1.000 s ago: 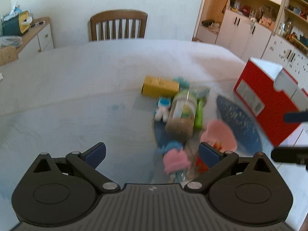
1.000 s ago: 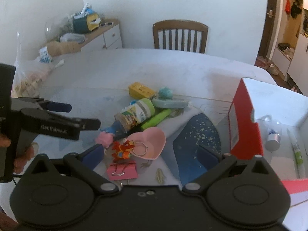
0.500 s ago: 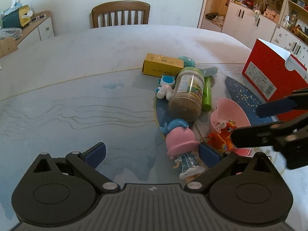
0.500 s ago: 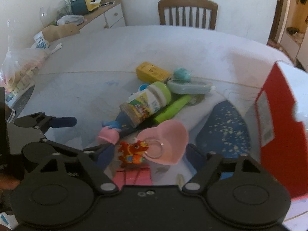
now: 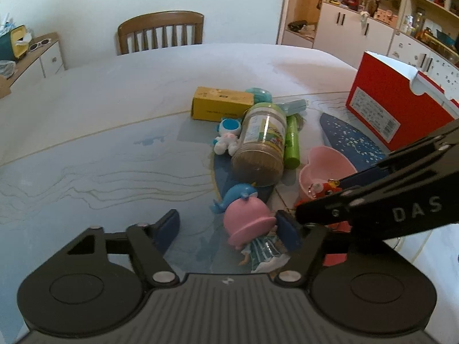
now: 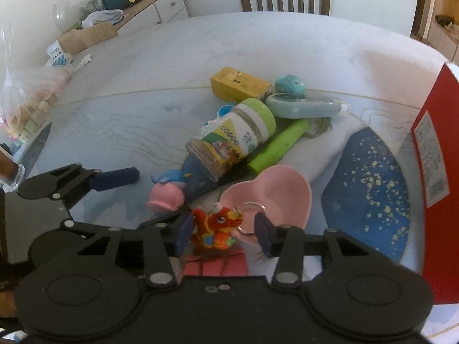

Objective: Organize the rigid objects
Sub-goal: 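Grasp the pink-haired doll with the left gripper while the right grasps the orange keychain figure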

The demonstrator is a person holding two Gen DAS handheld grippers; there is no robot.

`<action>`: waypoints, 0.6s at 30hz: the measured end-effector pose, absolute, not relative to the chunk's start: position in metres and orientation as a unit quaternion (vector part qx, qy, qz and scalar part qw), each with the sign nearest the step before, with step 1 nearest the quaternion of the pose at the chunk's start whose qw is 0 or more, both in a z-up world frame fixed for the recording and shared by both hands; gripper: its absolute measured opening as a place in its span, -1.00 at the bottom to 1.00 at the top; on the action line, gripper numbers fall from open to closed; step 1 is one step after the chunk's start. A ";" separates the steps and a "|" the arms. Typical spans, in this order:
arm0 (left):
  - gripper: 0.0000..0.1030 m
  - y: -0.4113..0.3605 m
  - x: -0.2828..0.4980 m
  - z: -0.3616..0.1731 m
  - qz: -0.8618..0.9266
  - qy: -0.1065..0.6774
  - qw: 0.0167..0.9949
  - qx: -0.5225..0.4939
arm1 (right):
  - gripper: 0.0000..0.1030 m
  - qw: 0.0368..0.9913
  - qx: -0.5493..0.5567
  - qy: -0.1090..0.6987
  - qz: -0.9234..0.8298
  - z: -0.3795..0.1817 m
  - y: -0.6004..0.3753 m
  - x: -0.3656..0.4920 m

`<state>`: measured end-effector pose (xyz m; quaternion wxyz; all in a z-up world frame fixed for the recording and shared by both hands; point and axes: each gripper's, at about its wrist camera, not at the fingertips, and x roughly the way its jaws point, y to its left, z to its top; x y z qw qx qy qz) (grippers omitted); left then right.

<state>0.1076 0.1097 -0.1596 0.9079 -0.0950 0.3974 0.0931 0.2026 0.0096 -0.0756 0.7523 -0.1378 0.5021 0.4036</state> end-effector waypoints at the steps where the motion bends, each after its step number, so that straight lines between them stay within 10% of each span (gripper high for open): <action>1: 0.28 0.109 0.108 -0.159 0.089 0.397 0.909 -0.095 | -0.30 0.752 -0.136 0.504 0.403 -0.076 0.010 0.203; 11: -0.27 0.103 0.110 -0.157 0.066 0.400 0.909 -0.100 | -0.68 0.756 -0.124 0.501 0.404 -0.072 0.010 0.200; 18: -0.28 0.109 0.108 -0.153 0.074 0.406 0.902 -0.130 | -0.79 0.761 -0.103 0.496 0.405 -0.063 0.001 0.199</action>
